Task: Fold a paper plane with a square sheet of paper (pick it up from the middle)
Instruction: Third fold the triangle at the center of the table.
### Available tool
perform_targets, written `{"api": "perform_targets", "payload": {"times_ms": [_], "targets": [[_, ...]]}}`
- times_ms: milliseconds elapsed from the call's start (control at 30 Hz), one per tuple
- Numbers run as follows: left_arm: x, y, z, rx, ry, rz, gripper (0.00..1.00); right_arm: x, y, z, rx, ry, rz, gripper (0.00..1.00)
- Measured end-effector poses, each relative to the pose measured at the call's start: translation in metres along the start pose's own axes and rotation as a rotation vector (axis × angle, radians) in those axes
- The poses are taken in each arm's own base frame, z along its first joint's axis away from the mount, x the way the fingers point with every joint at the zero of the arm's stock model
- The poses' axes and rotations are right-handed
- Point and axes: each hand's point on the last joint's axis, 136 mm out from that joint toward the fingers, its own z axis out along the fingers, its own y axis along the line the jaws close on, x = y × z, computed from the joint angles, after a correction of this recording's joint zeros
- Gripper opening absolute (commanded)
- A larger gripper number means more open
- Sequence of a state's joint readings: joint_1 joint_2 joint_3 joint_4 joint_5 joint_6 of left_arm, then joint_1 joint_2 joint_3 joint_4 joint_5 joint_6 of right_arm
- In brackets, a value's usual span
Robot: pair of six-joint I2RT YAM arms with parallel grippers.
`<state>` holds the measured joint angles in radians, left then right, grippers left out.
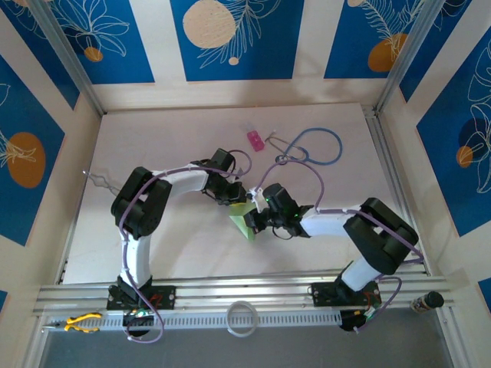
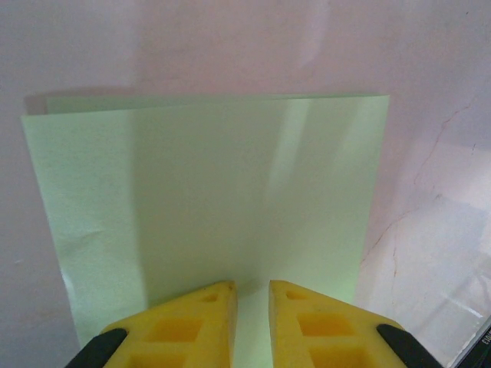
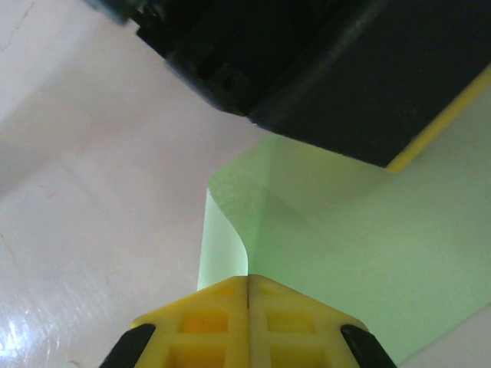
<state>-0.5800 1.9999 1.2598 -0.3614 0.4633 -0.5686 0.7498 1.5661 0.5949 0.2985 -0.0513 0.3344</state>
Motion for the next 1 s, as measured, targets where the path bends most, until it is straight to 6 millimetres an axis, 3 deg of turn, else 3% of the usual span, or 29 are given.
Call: {"api": "perform_targets", "payload": {"times_ms": [567, 1000], "targets": [[0.000, 0.001, 0.000, -0.004, 0.000, -0.002, 0.21, -0.004, -0.016, 0.006, 0.040, 0.020, -0.025, 0.02], [0.000, 0.001, 0.000, -0.004, 0.000, -0.004, 0.21, 0.004, -0.020, 0.004, 0.061, 0.040, -0.019, 0.02]]}}
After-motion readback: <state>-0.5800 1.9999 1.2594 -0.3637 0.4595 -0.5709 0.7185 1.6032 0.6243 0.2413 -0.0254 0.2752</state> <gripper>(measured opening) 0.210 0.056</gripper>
